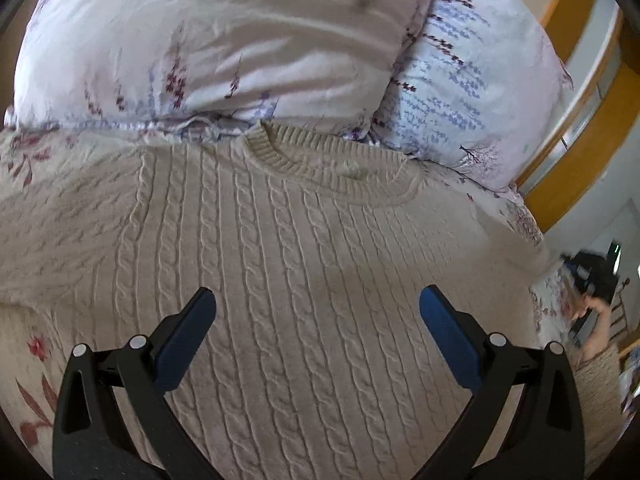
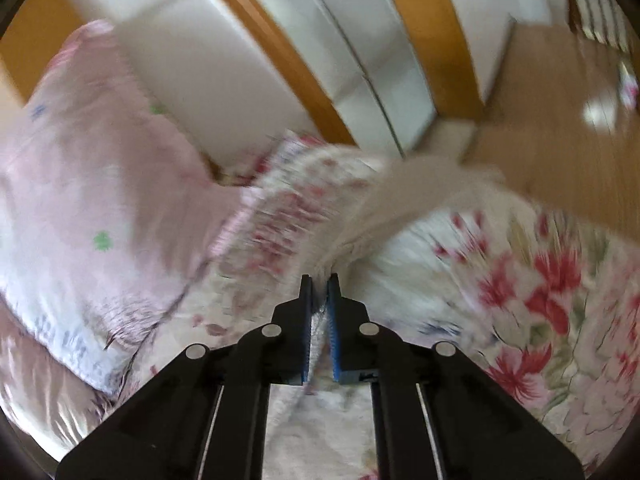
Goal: Fold small clothes
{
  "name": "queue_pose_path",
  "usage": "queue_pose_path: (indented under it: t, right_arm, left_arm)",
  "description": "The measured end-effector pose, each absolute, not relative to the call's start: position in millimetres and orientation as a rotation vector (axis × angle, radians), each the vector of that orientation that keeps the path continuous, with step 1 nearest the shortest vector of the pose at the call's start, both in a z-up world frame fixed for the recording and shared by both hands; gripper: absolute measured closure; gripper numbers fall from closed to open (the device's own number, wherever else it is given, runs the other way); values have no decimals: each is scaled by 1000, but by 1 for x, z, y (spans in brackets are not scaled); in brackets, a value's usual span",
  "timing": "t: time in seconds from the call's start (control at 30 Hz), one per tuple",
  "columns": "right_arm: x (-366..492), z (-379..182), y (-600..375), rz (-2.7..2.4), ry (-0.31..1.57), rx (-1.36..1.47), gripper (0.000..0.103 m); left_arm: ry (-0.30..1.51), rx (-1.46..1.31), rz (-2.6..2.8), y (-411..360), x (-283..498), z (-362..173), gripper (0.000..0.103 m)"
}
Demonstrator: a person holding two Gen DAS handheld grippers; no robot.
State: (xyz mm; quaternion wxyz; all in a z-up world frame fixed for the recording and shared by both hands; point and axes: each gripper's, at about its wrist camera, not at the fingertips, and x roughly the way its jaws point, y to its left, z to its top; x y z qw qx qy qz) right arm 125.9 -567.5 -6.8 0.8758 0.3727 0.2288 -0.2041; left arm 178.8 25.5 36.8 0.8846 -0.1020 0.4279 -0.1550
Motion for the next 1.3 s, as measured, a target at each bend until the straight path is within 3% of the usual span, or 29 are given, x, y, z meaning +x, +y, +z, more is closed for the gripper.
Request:
queue_pose_path:
  t: [0.33, 0.5, 0.57, 0.7, 0.77, 0.93, 1.0, 1.07, 1.3]
  right_arm:
    - [132, 62, -430, 32, 420, 502, 95]
    - [144, 23, -327, 265, 628, 360, 95]
    - [153, 2, -312, 290, 705, 352, 95]
    - [155, -13, -307, 320, 784, 416, 94]
    - [157, -17, -317, 336, 810, 525, 83]
    - [142, -19, -343, 344, 802, 764, 81]
    - [129, -11, -352, 350, 751, 795, 68]
    - [118, 0, -364, 304, 693, 830, 45]
    - [135, -8, -405, 134, 714, 961, 43]
  left_arm:
    - [848, -337, -379, 40, 186, 41, 2]
    - [865, -424, -407, 42, 192, 35, 2]
    - [883, -439, -427, 40, 193, 31, 8]
    - [899, -446, -453, 39, 193, 30, 10]
    - [900, -451, -458, 40, 194, 30, 10]
    - [909, -469, -457, 46, 193, 31, 7]
    - [905, -464, -460, 47, 192, 31, 7]
    - [903, -453, -458, 46, 191, 31, 6]
    - [911, -458, -464, 46, 191, 30, 6]
